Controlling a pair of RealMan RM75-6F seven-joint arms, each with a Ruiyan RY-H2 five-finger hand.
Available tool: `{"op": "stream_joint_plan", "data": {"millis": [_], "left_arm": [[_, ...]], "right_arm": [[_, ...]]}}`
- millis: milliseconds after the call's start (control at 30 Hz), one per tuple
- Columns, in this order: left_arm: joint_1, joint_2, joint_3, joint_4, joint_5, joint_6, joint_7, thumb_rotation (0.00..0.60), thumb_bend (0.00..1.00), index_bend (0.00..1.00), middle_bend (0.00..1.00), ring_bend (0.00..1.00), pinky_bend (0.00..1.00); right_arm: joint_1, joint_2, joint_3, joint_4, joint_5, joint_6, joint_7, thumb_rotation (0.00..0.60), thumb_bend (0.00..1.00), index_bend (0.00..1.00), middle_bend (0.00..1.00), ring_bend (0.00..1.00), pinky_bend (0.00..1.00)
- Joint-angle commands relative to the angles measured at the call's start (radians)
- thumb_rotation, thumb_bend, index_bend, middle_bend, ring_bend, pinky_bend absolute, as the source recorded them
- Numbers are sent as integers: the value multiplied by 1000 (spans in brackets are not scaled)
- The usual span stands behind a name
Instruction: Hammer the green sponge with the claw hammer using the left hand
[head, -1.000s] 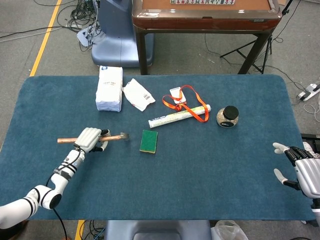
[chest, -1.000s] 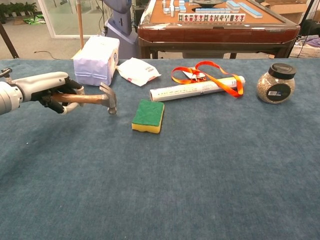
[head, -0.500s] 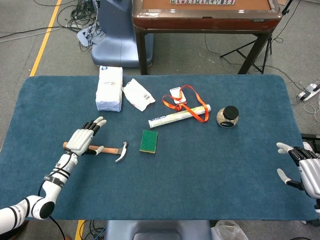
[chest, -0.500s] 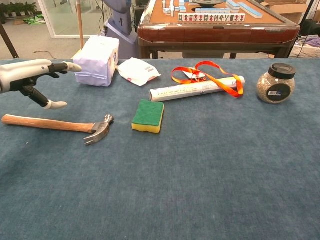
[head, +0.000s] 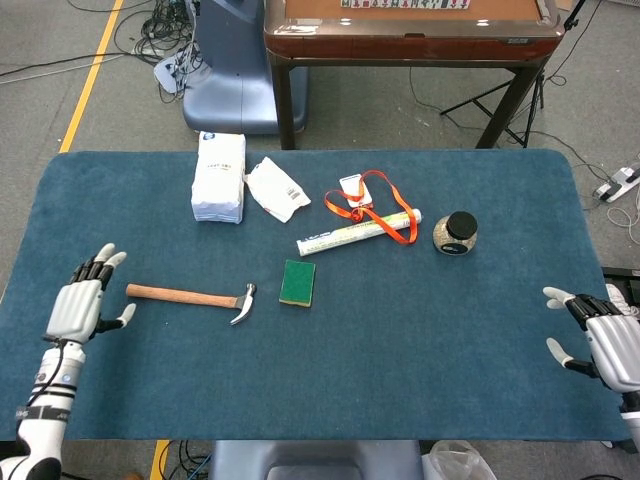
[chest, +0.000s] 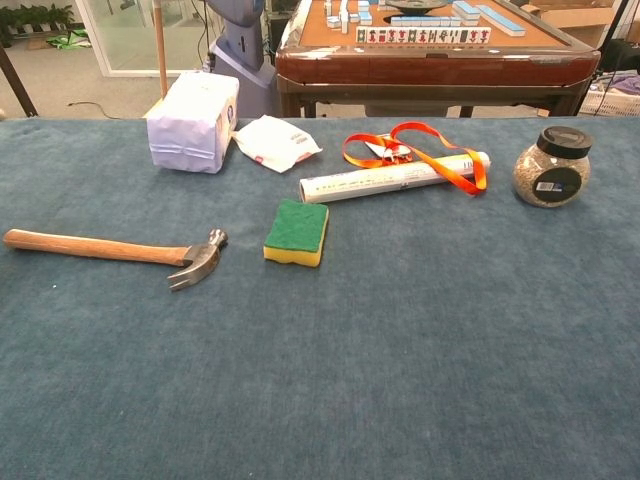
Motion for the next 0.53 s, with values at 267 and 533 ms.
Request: {"op": "stream_joint_plan", "data": {"millis": [267,533], "left_arm": [[223,44,102,-91,173,273,-9,600,274,173,23,4,55],[291,45,137,-142,229,319,43,600,274,177,24,4,55]], "right_arm": [[22,-6,0,-19,-17,-17,-19,600,323,219,350,246,317],[20,-13,5,-25,-40,17,-35,600,322,220,354,246,317]]}}
